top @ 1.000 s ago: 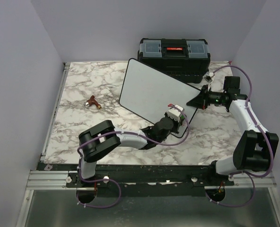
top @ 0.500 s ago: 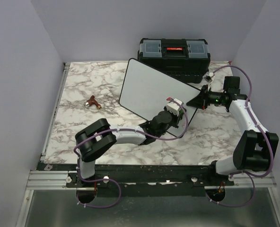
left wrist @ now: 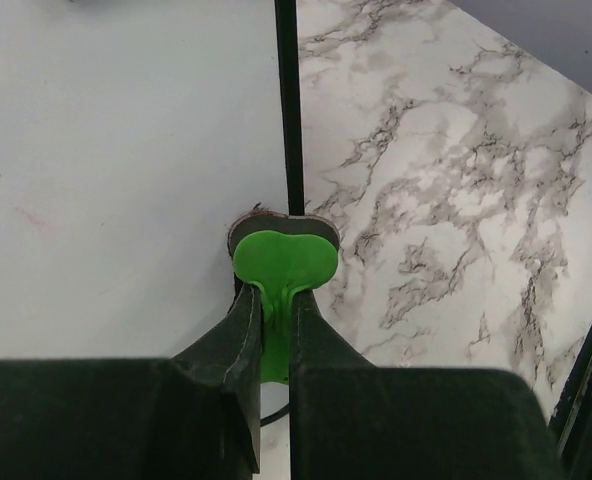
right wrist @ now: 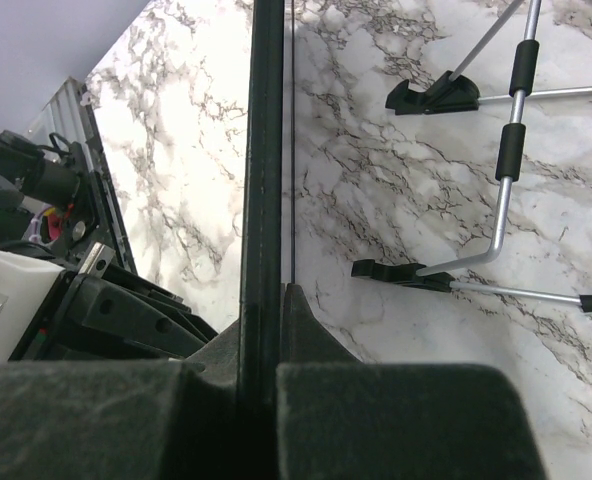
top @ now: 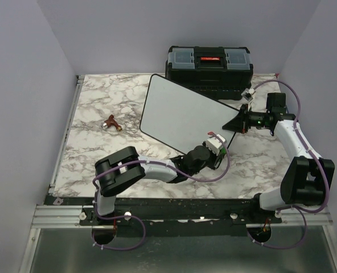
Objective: Erase the whiteboard
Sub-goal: Erase the whiteboard at the whiteboard stand.
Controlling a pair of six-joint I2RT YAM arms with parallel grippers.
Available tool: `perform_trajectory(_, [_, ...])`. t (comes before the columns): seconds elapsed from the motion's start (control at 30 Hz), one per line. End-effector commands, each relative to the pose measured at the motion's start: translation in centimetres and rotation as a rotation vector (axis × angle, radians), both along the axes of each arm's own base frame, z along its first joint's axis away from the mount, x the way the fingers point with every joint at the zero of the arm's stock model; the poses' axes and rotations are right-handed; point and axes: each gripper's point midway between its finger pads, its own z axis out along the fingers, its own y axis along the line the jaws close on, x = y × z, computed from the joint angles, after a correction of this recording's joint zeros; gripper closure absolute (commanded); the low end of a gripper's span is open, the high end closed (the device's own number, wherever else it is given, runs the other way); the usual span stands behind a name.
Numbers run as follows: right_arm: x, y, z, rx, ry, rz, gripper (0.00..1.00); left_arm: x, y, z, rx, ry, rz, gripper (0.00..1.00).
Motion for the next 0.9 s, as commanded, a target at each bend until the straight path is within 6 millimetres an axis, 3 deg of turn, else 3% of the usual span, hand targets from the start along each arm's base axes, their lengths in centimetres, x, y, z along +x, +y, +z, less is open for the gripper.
perform_trajectory(0.0, [-2.5, 1.2, -1.4, 0.026, 0.114, 0.048, 0.99, 1.4, 0.5, 0.5, 0.049, -0.008, 0.003, 1.0])
perform_trajectory(0.17, [-2.5, 1.1, -1.4, 0.026, 0.112, 0.047, 0.99, 6.1, 1.7, 4.0, 0.011, -0.032, 0.109, 1.0])
perform_trajectory(0.3, [-2.5, 1.4, -0.7, 0.065, 0.124, 0.053, 0.99, 7.4, 2.0, 4.8, 0.055, -0.075, 0.146, 1.0])
perform_trajectory(0.5, [-2.7, 1.9, 0.2, 0.157, 0.175, 0.057, 1.0, 6.6, 3.3, 1.4, 0.126, -0.066, 0.173, 1.0])
perform_trajectory(0.7, [-2.8, 2.3, 1.2, 0.233, 0.223, 0.069, 0.99, 5.2, 6.2, -2.9, 0.268, -0.091, 0.247, 1.0])
perform_trajectory(0.87, [-3.0, 2.5, 1.6, 0.262, 0.246, 0.066, 0.99, 4.1, 7.7, -5.0, 0.318, -0.089, 0.271, 1.0])
